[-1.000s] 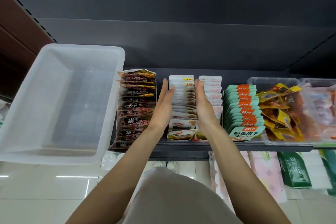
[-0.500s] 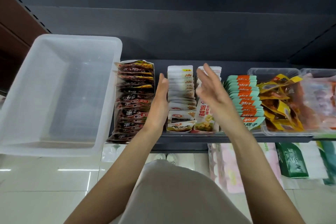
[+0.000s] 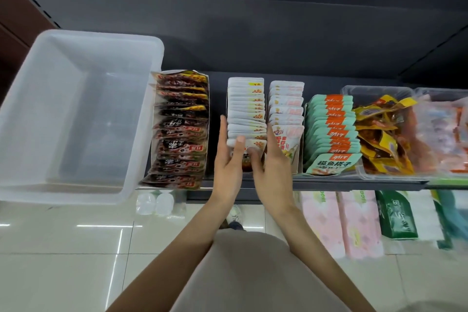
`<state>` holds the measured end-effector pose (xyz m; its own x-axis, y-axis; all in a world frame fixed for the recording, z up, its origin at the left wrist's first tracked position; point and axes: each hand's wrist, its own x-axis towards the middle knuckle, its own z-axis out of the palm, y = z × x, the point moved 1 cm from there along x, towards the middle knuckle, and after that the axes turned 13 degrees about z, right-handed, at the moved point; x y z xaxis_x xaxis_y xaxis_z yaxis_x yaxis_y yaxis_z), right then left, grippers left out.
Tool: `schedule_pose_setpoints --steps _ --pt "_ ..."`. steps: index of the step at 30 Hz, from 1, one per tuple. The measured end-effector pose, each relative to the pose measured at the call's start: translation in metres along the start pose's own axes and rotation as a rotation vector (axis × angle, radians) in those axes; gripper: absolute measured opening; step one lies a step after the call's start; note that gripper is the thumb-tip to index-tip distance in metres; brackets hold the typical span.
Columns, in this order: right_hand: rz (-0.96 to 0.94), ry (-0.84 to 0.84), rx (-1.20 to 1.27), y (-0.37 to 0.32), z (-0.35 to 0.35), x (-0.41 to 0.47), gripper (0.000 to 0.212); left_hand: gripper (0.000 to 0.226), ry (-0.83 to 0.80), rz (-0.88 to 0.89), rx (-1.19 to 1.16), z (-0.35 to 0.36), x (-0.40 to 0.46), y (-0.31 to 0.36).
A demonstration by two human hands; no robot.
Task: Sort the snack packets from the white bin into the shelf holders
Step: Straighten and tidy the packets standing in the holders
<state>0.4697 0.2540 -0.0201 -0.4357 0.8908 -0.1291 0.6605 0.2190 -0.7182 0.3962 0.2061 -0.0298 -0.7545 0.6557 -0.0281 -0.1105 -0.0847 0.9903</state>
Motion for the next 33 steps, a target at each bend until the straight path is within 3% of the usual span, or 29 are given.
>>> schedule_pose_setpoints --steps 2,8,12,16,19,33 --pt "0.039 -0.072 0.136 0.001 0.004 0.0 0.056 0.058 0.013 0.03 0.023 0.001 0.002 -0.003" --pt "0.117 -0.159 0.236 0.004 0.003 0.002 0.057 0.054 0.026 0.032 0.0 0.004 0.002 -0.007" --pt "0.119 -0.2 0.199 0.001 0.0 0.001 0.07 0.051 0.044 0.043 -0.017 0.004 0.001 -0.001" --pt "0.054 -0.172 0.137 0.003 -0.005 0.001 0.081 0.048 0.084 0.147 0.108 0.002 0.003 0.002" --pt "-0.026 -0.174 0.061 0.001 -0.006 0.001 0.079 0.04 0.075 0.164 0.145 0.002 0.011 0.002" --pt "-0.003 -0.195 0.041 0.003 -0.004 0.001 0.081 0.04 0.046 0.079 0.129 0.003 0.015 0.002"
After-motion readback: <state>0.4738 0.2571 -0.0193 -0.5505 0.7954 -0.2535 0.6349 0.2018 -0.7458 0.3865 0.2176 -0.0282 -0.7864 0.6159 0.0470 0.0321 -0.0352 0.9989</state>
